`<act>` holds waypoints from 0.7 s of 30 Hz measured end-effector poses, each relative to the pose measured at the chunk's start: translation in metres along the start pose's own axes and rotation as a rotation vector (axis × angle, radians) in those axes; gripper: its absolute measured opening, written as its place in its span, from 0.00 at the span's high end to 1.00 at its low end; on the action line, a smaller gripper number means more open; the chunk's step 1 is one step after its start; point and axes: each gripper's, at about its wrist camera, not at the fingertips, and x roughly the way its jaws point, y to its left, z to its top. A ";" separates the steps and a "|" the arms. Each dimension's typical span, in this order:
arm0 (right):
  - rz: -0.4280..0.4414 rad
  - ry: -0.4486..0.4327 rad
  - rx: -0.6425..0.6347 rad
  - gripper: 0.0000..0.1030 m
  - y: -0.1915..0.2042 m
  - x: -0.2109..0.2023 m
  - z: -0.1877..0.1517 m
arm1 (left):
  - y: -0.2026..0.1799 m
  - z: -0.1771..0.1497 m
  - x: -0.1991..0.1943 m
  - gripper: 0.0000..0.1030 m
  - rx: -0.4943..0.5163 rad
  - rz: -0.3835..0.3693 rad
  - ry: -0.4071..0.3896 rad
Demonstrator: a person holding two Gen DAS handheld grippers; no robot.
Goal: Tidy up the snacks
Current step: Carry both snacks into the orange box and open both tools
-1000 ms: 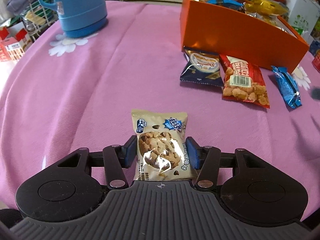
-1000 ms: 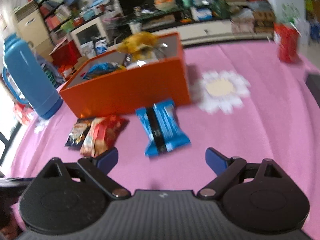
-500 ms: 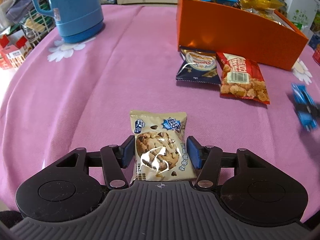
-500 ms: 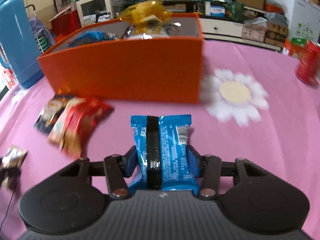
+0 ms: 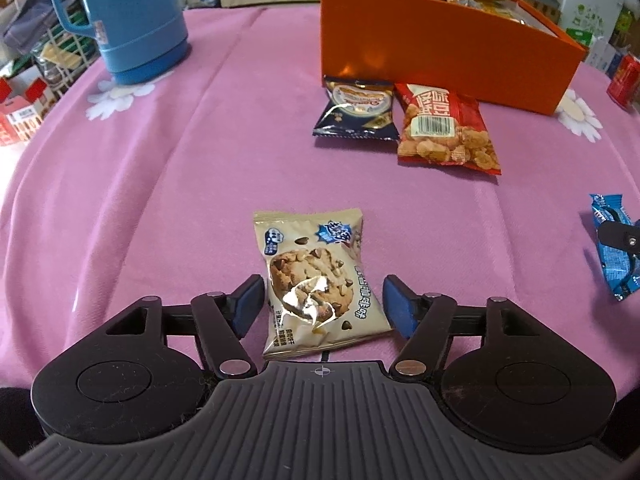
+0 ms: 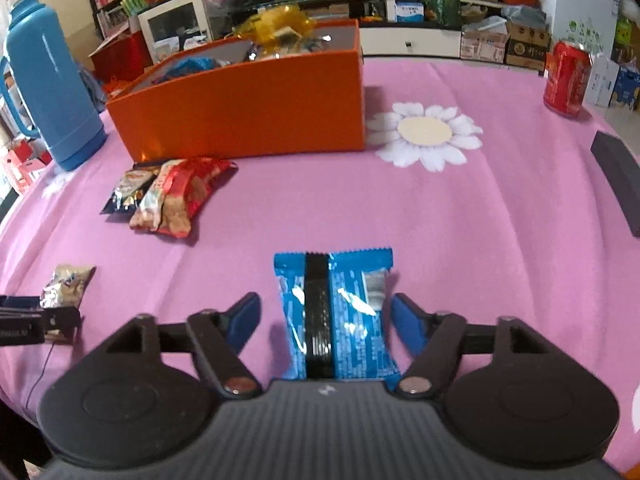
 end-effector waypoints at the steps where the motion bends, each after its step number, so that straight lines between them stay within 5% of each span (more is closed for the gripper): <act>1: 0.003 -0.005 -0.004 0.16 0.001 -0.001 0.000 | -0.001 0.000 0.000 0.55 0.002 0.004 -0.001; 9: -0.020 0.028 -0.039 0.21 0.003 0.012 -0.008 | -0.001 -0.001 0.005 0.56 -0.015 -0.007 0.014; 11: -0.046 0.009 -0.085 0.20 0.007 0.013 -0.013 | 0.000 -0.001 0.004 0.69 -0.020 -0.002 0.004; 13: -0.049 -0.008 -0.103 0.29 0.009 0.012 -0.016 | 0.001 -0.001 0.002 0.76 -0.022 -0.016 -0.010; 14: -0.046 -0.014 -0.104 0.49 0.009 0.011 -0.016 | 0.003 -0.001 0.002 0.76 -0.031 -0.023 -0.008; 21: 0.048 -0.033 -0.047 0.49 0.010 -0.023 -0.013 | 0.008 -0.002 -0.033 0.76 -0.074 -0.109 -0.064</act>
